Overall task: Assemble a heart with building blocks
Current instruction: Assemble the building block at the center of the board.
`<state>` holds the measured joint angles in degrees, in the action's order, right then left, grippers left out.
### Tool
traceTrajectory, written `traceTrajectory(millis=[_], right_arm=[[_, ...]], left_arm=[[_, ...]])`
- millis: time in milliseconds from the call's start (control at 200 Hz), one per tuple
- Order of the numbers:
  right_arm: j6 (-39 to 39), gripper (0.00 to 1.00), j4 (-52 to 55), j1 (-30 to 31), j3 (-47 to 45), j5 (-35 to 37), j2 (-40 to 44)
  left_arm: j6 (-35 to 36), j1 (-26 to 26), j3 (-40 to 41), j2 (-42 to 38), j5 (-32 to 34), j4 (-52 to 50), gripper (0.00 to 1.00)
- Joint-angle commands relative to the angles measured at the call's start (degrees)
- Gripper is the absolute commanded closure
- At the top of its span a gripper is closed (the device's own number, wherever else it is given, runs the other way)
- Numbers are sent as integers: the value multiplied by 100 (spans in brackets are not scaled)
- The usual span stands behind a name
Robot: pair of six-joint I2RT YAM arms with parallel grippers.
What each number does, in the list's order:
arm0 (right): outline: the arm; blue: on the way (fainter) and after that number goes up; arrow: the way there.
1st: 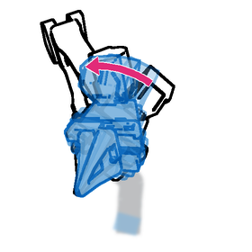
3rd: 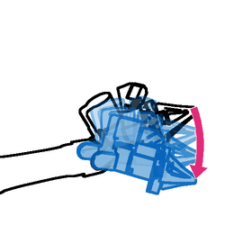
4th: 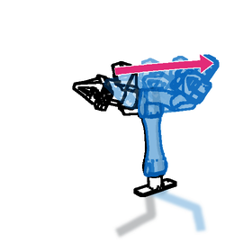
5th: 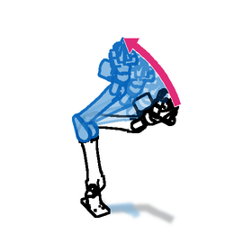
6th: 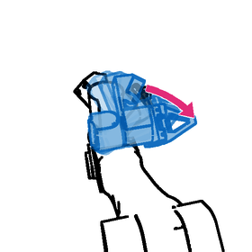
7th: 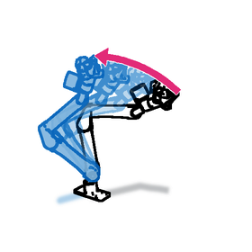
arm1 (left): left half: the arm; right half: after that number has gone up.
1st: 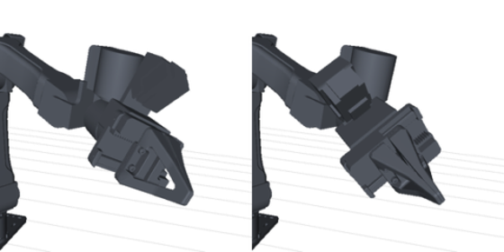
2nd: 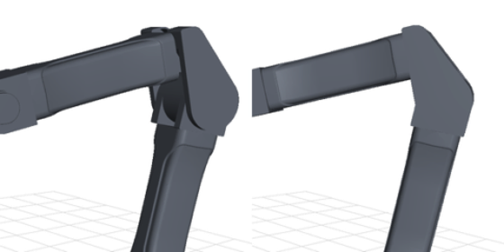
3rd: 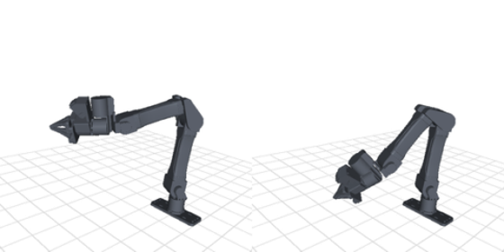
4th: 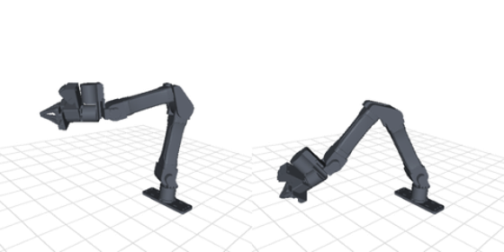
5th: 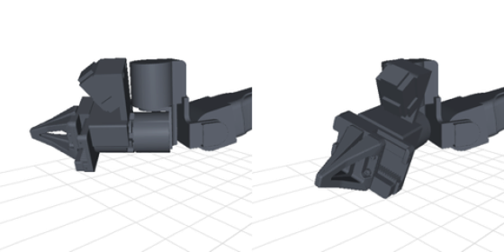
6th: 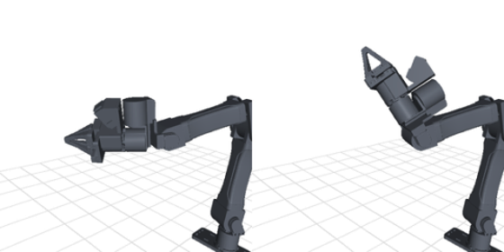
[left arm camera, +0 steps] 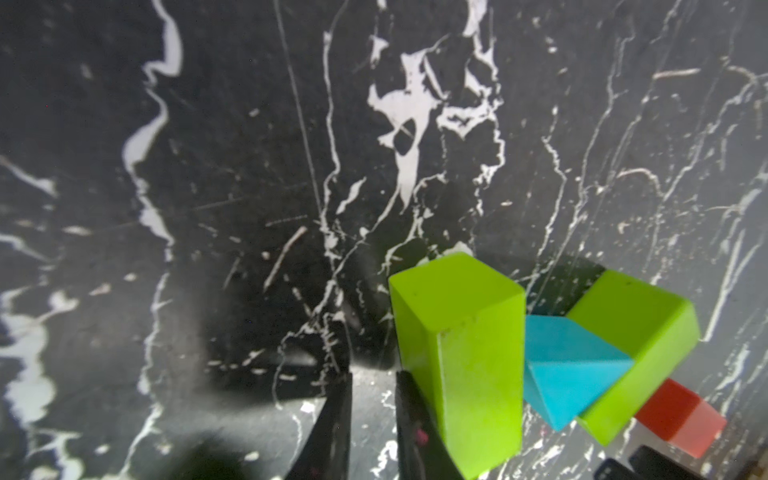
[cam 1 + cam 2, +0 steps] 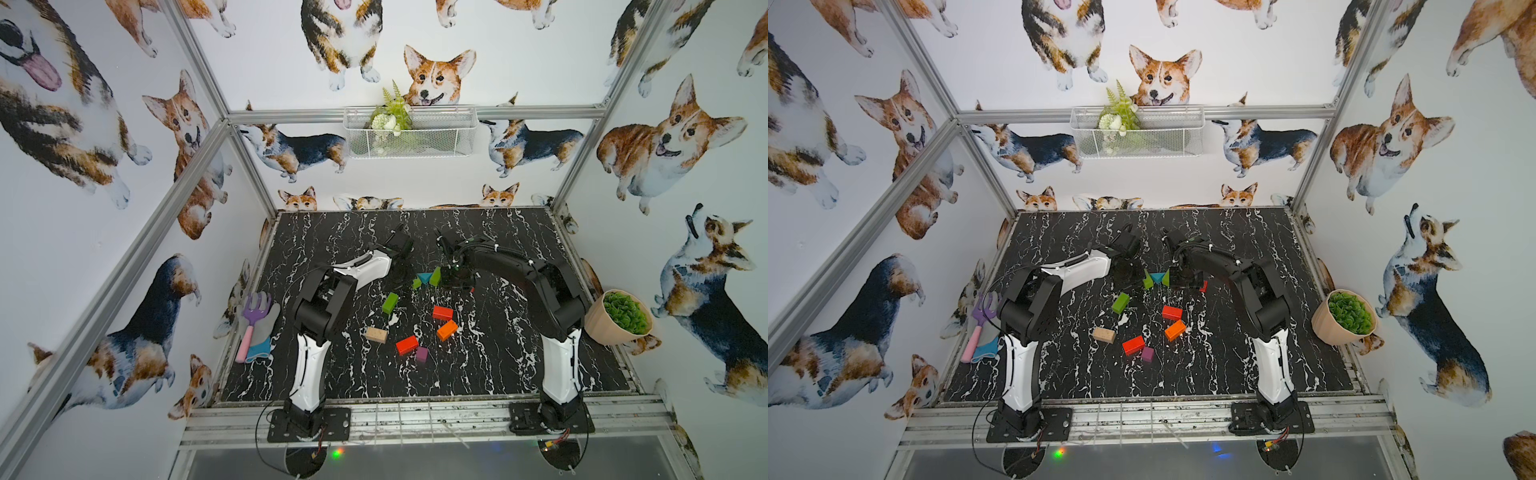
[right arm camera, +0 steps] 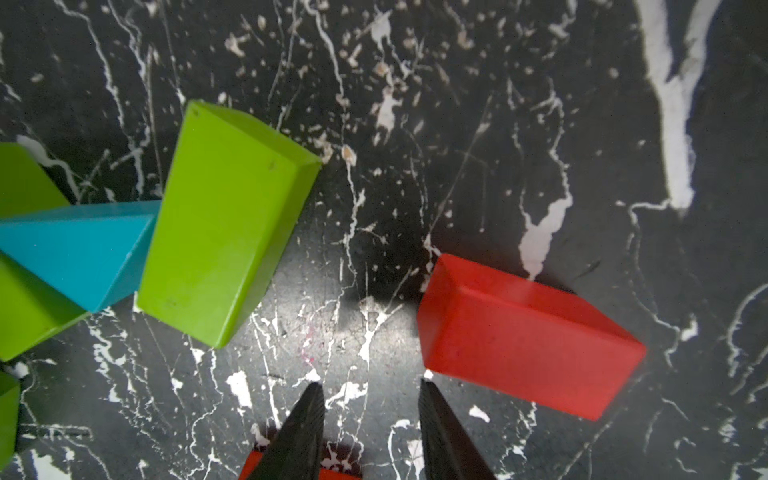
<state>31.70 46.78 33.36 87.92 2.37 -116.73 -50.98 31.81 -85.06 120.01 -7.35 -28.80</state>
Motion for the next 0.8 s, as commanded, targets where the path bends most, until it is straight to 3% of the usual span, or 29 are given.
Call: traceTrajectory(millis=[0,796], right_arm=[[3,59,15,-4,41,8,-23],[-94,59,41,-120,592,78,-605]], left_arm=[[-179,18,45,-18,-90,143,76],[122,-8,86,-251,142,-168,73]])
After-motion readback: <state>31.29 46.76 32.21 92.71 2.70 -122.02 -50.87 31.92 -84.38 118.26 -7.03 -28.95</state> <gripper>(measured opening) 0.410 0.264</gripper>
